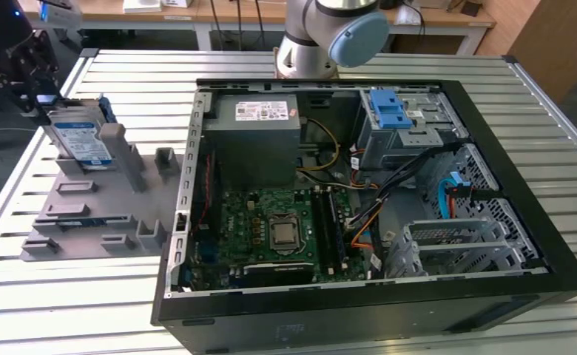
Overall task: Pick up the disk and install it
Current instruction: 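Pick up the disk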
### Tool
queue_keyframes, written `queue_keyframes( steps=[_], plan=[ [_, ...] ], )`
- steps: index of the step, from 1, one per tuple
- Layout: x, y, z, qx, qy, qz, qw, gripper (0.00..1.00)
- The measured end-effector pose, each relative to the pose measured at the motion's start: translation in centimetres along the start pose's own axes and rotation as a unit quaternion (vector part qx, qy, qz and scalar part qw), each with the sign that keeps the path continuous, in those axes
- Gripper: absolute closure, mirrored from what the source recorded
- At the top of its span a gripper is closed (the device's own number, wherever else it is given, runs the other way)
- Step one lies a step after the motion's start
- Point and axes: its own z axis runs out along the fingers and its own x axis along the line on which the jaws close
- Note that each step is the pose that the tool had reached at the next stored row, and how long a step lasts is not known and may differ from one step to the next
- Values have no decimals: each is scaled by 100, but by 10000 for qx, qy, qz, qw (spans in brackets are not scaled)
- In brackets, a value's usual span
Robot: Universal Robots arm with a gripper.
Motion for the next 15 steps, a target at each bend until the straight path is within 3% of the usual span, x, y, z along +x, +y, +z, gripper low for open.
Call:
queue_keyframes(
  steps=[5, 15],
  plan=[
    [0, 8, 41, 36, -2, 0, 10000, 44],
    [0, 14, 91, 36, -2, 0, 10000, 44]
  ],
)
